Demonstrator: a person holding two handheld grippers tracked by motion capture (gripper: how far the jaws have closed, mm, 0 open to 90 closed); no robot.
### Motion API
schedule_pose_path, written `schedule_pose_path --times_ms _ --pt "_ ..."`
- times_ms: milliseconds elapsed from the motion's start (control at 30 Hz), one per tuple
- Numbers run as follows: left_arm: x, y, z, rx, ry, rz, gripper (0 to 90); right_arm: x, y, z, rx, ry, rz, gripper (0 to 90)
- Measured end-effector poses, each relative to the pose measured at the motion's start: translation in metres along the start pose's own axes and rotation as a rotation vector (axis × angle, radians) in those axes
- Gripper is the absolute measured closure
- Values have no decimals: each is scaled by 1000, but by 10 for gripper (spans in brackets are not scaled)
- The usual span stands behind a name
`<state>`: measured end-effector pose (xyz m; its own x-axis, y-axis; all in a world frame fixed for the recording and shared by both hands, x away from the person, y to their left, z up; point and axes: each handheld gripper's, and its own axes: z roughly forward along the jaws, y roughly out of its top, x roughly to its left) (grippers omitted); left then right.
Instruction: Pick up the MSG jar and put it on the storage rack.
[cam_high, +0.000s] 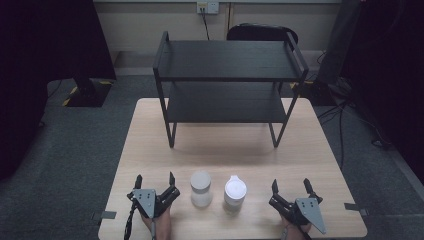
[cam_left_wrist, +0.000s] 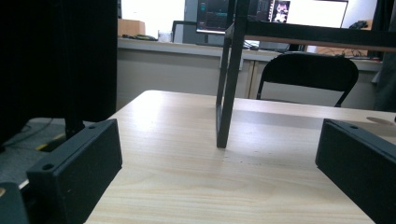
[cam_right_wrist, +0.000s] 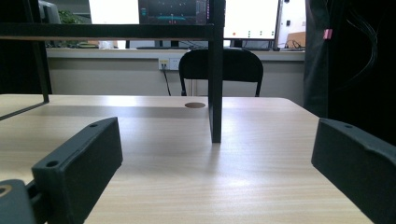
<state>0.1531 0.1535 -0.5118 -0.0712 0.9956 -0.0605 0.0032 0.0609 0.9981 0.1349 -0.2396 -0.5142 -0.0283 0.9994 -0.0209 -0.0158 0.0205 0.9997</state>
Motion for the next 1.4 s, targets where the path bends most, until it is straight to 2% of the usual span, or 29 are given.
schedule_pose_path --times_ms 67,100,167,233,467,533,1067,1167,1333,1367,1400 --pt "-4 -2 -1 -12 7 35 0 -1 0 0 -1 -4 16 4" --pt "-4 -2 -1 -12 7 35 0 -1 0 0 -1 -4 16 4" --pt "-8 -5 -2 -27 17 65 0 1 -1 0 -5 -8 11 3" --pt "-8 -5 -2 -24 19 54 0 0 -1 -1 -6 -6 13 3" --pt "-8 -5 -2 -24 17 59 0 3 -1 -1 -7 -19 11 0" --pt "-3 -5 -2 -26 -13 51 0 3 -1 -1 -6 -19 12 0" --pt "-8 -5 -2 -23 15 63 0 3 -1 -1 -6 -23 11 0" --pt "-6 -6 -3 -34 6 58 0 4 -1 -1 -6 -24 11 0" --pt "-1 -1 -5 -23 -26 32 0 4 -1 -1 -6 -25 11 0" --pt "4 0 -6 -40 -63 12 0 4 -1 -1 -6 -27 11 0" --pt "4 0 -6 -40 -63 12 0 4 -1 -1 -6 -27 11 0"
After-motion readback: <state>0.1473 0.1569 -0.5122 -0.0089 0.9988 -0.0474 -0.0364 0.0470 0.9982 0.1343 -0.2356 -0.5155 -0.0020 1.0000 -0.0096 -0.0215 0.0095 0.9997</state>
